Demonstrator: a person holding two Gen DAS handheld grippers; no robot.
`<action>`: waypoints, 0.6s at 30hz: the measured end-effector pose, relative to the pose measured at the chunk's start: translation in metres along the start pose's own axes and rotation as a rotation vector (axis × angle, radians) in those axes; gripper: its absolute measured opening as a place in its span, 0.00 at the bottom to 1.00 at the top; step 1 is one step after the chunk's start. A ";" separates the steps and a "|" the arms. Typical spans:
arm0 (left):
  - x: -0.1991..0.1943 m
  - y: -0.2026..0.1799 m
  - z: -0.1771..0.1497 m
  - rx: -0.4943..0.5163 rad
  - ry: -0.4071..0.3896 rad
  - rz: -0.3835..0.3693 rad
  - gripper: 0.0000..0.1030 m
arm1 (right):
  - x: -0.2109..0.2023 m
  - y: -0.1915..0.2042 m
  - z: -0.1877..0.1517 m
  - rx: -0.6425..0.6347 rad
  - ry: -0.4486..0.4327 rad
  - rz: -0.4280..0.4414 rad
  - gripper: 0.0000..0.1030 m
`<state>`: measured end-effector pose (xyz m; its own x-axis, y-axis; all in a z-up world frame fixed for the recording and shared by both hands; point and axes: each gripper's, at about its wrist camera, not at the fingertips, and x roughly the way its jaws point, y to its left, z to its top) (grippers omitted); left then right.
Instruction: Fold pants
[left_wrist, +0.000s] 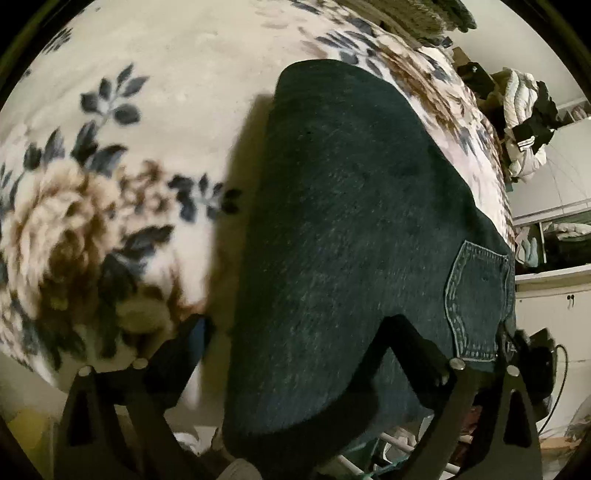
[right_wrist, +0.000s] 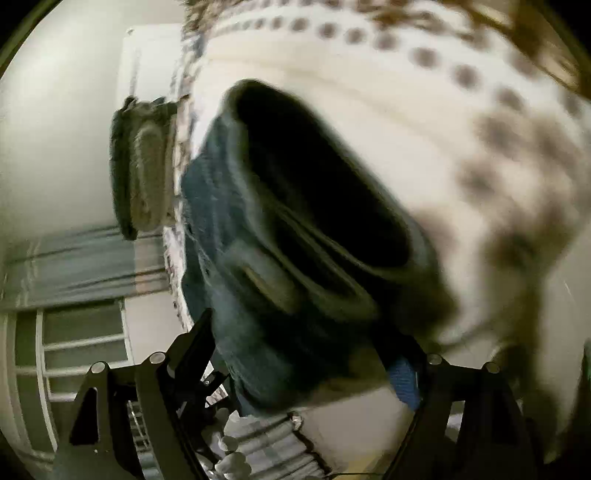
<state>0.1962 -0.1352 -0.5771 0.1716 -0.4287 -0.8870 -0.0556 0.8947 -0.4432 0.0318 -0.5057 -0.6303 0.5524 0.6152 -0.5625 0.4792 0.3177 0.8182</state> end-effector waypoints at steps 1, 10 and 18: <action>0.001 -0.001 0.001 0.003 -0.005 0.001 0.97 | 0.004 0.005 0.002 -0.028 0.000 0.010 0.83; -0.002 0.001 0.008 -0.050 -0.105 -0.025 0.81 | 0.035 0.031 0.009 -0.096 0.025 -0.044 0.68; -0.043 -0.018 0.010 0.001 -0.143 -0.057 0.18 | 0.017 0.056 0.002 -0.117 0.008 -0.078 0.38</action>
<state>0.1995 -0.1316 -0.5300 0.3124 -0.4569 -0.8328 -0.0409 0.8694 -0.4924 0.0692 -0.4795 -0.5944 0.5110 0.5905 -0.6247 0.4379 0.4466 0.7802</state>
